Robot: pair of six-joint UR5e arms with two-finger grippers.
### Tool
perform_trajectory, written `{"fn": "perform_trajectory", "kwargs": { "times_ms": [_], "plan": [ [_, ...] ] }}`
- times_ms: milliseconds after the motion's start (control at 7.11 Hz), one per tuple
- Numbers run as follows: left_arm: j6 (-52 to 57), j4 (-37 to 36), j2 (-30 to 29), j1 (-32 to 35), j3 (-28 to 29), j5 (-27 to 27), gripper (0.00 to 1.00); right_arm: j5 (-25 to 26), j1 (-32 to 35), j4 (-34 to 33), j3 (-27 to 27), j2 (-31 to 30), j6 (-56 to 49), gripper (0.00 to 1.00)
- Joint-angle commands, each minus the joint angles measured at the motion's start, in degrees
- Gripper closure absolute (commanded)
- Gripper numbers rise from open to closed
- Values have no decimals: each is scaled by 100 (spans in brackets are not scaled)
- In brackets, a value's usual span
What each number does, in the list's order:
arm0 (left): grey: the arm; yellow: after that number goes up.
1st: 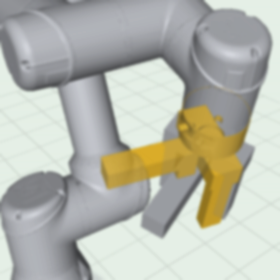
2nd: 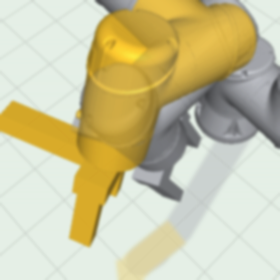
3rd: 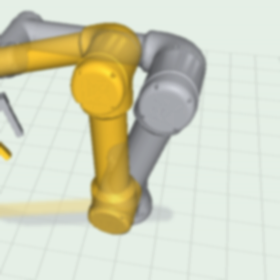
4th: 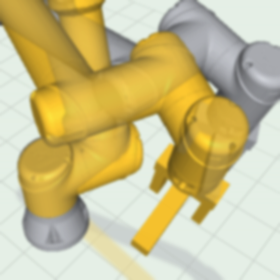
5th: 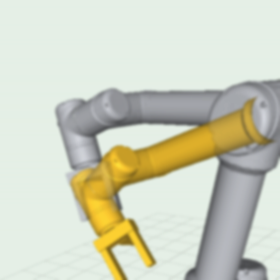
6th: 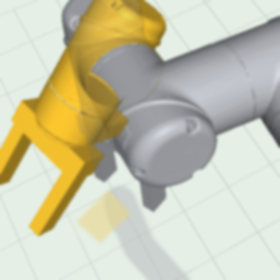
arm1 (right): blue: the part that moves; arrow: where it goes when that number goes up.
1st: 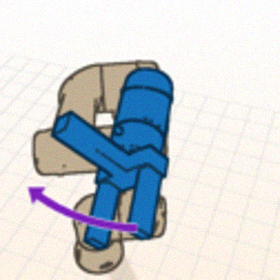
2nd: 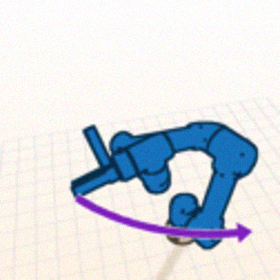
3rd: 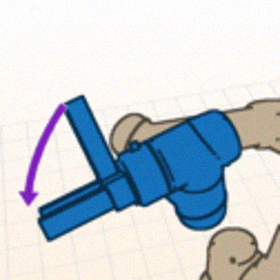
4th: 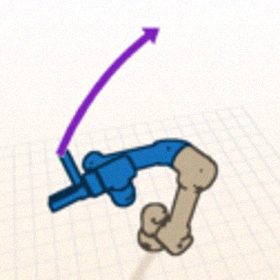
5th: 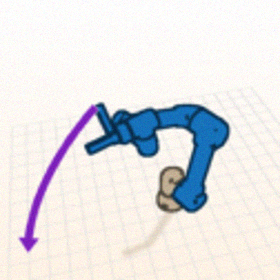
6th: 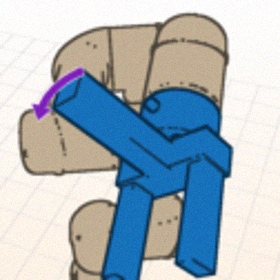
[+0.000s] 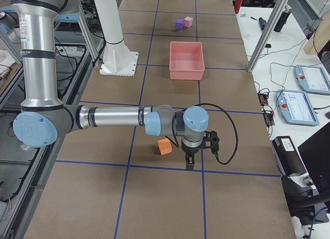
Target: Place blocks into pink bin with both arms
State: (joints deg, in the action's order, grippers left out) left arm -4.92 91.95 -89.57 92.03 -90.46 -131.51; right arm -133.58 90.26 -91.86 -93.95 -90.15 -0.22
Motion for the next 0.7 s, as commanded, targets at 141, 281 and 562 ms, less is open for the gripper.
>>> {"fn": "perform_trajectory", "kwargs": {
  "times_ms": [141, 281, 562],
  "plan": [
    [-17, 68, -8, -1, 3, 3, 0, -10, 0, 2, 0, -3, -4, 0],
    [-18, 60, -78, -1, 2, 3, 0, -10, 0, 2, -9, 6, 4, 0],
    [-88, 164, -523, -70, -146, 3, 0, -27, 0, 2, -35, -11, 5, 0]
  ]
}}
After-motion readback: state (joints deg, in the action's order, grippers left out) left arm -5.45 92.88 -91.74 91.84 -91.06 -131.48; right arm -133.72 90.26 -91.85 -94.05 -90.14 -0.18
